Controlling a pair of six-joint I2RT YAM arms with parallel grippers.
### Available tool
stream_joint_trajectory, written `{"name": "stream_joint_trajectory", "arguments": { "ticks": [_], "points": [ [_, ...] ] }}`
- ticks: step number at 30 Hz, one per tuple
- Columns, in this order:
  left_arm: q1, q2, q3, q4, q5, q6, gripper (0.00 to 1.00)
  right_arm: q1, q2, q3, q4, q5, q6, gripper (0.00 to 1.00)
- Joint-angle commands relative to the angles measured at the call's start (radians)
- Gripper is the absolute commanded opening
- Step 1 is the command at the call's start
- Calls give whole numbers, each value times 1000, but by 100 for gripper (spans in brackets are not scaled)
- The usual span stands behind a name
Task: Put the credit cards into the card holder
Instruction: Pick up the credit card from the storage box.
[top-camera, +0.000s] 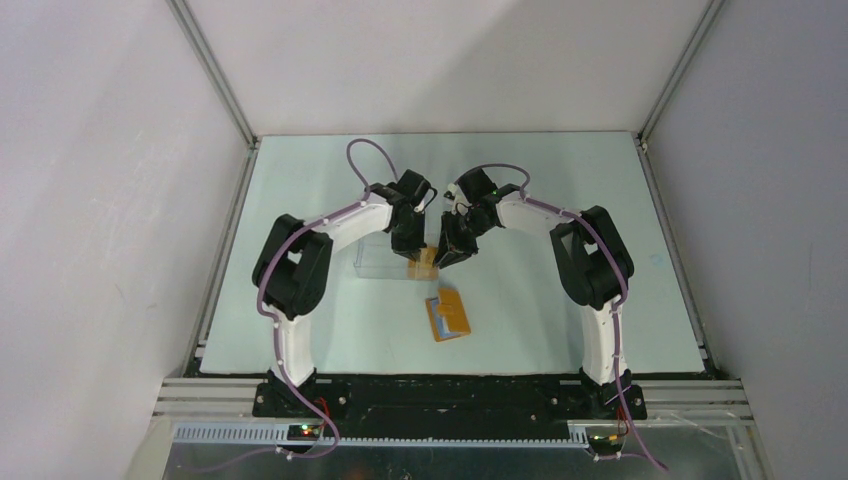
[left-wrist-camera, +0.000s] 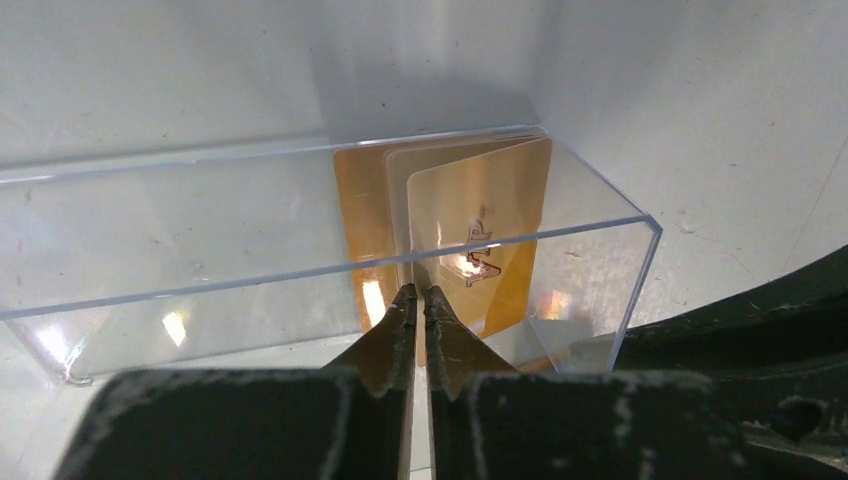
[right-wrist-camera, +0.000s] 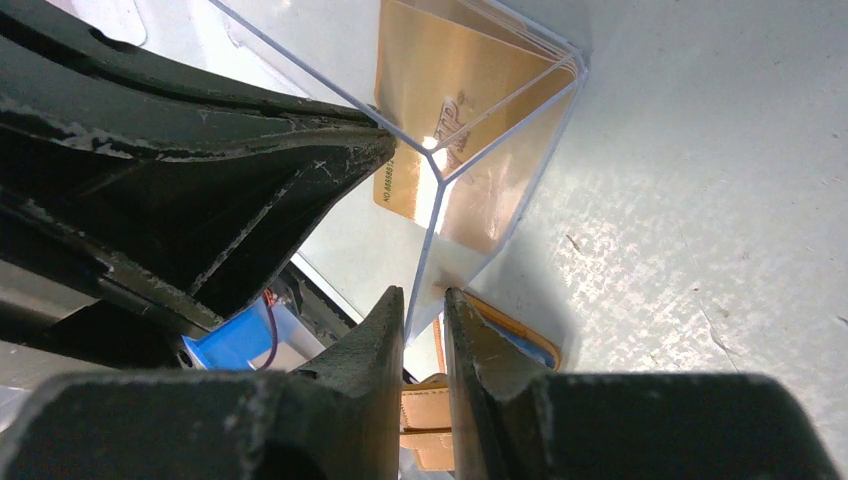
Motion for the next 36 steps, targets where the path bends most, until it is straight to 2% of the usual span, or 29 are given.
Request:
{"name": "stream_joint_trajectory", "arguments": {
  "ticks": [1, 18, 31, 34, 36],
  "points": [
    [-10, -64, -5, 56, 58, -24, 8, 16, 54, -35, -46, 61, -42, 23],
    [-10, -96, -8, 72, 111, -40, 13, 15, 48, -35, -48, 64, -41, 23],
    [-11, -59, -28, 90, 143, -36, 18, 13, 48, -35, -49, 64, -43, 23],
    [-10, -64, -34, 90, 130, -38, 13, 12, 45, -35, -51, 64, -44, 23],
    [-10, -76, -36, 91, 116, -39, 4, 12, 38, -35, -51, 63, -44, 23]
  ]
}}
